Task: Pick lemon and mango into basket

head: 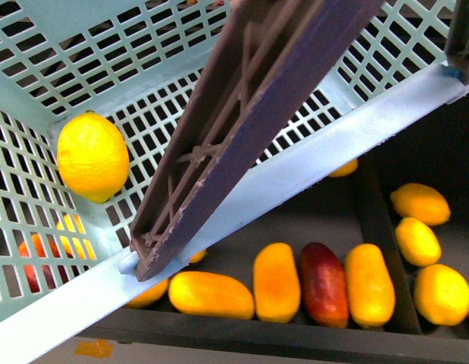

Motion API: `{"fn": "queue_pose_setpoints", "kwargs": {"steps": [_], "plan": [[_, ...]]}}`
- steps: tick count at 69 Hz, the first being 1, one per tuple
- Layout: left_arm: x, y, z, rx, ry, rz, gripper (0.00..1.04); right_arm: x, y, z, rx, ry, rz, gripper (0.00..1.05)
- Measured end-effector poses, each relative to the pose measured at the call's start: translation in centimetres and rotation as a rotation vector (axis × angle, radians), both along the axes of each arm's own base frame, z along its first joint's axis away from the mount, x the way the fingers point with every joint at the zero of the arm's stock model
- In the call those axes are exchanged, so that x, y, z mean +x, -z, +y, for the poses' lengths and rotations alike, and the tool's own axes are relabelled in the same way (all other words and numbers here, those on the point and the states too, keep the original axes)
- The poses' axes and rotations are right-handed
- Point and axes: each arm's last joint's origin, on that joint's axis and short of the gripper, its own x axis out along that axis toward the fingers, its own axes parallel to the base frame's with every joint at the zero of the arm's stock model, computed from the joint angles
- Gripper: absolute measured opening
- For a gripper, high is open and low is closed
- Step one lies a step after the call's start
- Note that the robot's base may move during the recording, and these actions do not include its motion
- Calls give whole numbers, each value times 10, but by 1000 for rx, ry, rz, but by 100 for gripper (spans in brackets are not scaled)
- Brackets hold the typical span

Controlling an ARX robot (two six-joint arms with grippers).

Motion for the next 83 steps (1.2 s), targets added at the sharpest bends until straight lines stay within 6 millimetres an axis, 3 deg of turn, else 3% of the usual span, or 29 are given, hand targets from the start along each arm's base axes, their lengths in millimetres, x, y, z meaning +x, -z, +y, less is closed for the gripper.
{"fn": "queue_pose_setpoints", "kwargs": {"steps": [70,78,83], "plan": [[4,-2,7,27,-52,-24,14,0,0,0,0,-8,1,96],[3,-2,6,26,-29,-23,14,17,-4,-7,147,256,451,96],[2,-2,4,13,-15,-15,14,21,0,-14,171,304,613,96]]}}
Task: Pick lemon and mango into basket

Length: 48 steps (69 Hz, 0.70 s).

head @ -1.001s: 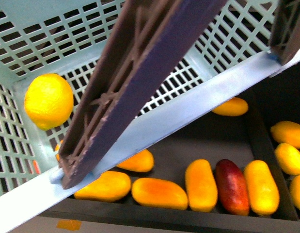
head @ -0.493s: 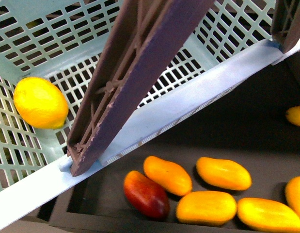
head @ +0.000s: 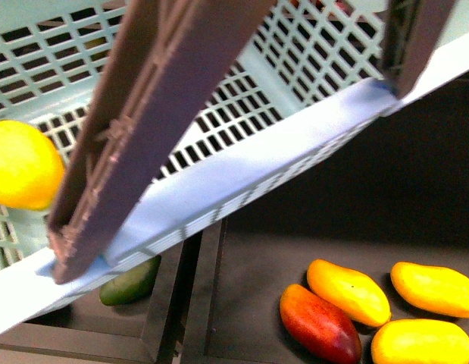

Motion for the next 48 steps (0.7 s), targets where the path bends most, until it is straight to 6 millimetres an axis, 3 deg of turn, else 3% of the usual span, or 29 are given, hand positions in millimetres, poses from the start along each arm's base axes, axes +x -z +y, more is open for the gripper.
{"fn": "queue_pose_setpoints", "kwargs": {"steps": [12,25,48], "plan": [[0,0,-1,-12,10,10,14,25,18,-24,-9,-63,70,96],[-1,0,-2,-13,13,10,14,68,36,-57,-246,-256,103,96],[-1,0,-2,-3,0,4,14,93,101,-59,-469,-887,402,96]]}}
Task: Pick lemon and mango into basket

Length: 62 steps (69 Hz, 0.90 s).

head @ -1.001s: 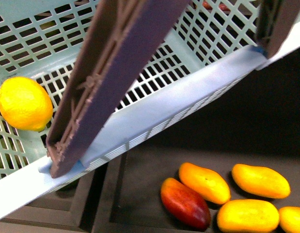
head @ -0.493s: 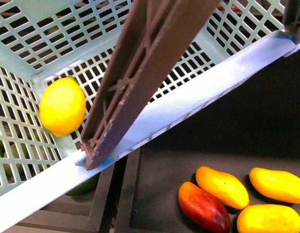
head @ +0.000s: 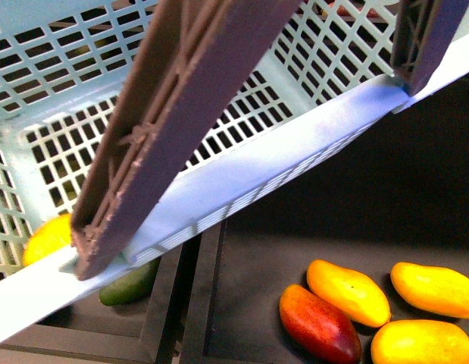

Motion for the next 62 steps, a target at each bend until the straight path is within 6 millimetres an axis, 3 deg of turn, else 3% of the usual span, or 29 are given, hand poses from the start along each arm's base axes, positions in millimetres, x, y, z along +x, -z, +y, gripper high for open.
{"fn": "queue_pose_setpoints", "kwargs": {"steps": [12,25,62], "plan": [[0,0,0,-4,5,3,14,11,28,2,-86,-209,122,96],[0,0,0,-4,6,3,14,22,51,6,-118,-303,176,96],[0,0,0,-3,7,2,14,47,85,24,-133,-410,250,96]]}}
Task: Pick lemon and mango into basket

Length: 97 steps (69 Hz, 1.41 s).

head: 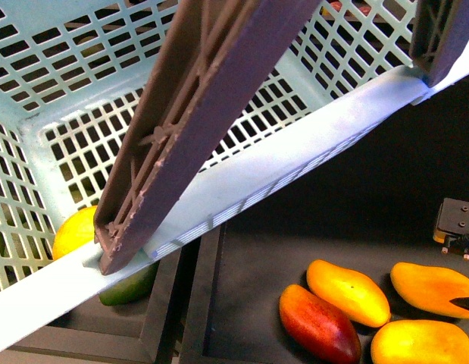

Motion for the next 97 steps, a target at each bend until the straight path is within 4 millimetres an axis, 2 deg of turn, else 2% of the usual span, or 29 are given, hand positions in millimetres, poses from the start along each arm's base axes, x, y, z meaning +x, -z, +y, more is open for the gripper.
{"fn": "queue_pose_setpoints", "kwargs": {"steps": [33,65,83,97], "plan": [[0,0,0,2,-2,-1,14,14,21,6,3,-13,19,96],[0,0,0,2,-3,-1,14,31,45,7,5,65,19,96],[0,0,0,1,-2,-1,14,29,50,9,17,81,30,65],[0,0,0,1,-2,-1,14,29,42,6,78,140,21,58]]}}
